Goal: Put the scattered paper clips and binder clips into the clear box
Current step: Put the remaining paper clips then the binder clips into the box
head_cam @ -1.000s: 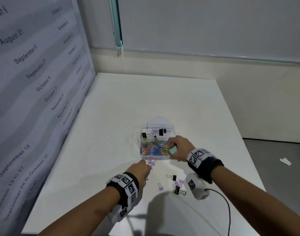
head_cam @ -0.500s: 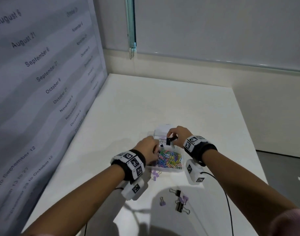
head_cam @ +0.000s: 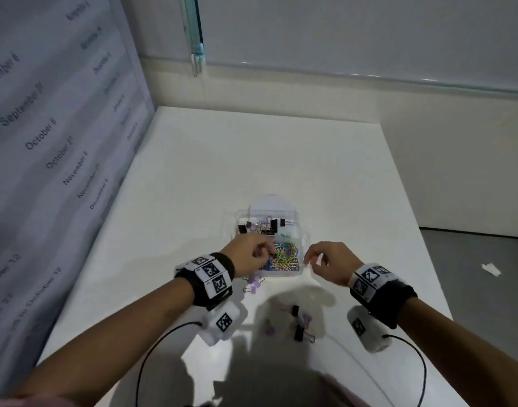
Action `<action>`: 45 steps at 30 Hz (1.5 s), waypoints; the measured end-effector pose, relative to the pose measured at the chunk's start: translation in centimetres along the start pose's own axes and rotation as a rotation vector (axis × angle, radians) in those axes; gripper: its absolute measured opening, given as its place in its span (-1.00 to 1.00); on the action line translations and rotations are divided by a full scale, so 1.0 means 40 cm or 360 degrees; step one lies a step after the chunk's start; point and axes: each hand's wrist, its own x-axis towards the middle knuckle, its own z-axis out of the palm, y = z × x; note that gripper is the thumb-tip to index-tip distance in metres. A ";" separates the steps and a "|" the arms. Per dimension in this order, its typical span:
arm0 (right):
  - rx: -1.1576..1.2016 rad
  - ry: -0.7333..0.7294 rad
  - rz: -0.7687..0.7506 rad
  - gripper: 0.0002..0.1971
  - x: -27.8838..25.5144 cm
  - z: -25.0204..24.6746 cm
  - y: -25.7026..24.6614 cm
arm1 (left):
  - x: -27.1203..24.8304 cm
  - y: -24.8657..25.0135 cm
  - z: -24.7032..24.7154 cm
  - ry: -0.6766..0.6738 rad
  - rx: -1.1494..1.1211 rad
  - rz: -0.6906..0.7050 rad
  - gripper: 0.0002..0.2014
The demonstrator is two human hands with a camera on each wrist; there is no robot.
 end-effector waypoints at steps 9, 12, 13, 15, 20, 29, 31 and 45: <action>-0.0058 -0.0354 0.0040 -0.20 -0.146 0.185 0.024 | -0.103 -0.082 0.121 -0.0513 0.1174 0.0381 -0.37; -0.0040 -0.0289 0.0034 -0.09 -0.169 0.223 0.011 | -0.112 -0.101 0.145 -0.0551 0.1284 0.0261 -0.29; -0.0010 -0.0254 0.0030 -0.08 -0.173 0.234 0.008 | -0.115 -0.104 0.149 -0.0525 0.1275 0.0242 -0.29; 0.0055 -0.0193 0.0056 -0.08 -0.179 0.251 0.001 | -0.119 -0.108 0.154 -0.0412 0.1181 0.0209 -0.33; 0.0230 -0.0063 0.0154 -0.13 -0.160 0.282 -0.038 | -0.135 -0.115 0.179 -0.0152 0.0364 0.0021 -0.43; 0.0209 -0.0129 0.0106 -0.50 -0.108 0.310 -0.106 | -0.172 -0.108 0.207 -0.0185 0.0344 -0.0137 -0.40; 0.0200 -0.0140 0.0086 -0.60 -0.109 0.310 -0.099 | -0.178 -0.107 0.211 -0.0196 0.0406 -0.0140 -0.50; -0.0284 -0.0220 0.0269 -0.65 -0.068 0.285 -0.112 | -0.163 -0.081 0.204 -0.0294 0.1025 -0.0202 -0.85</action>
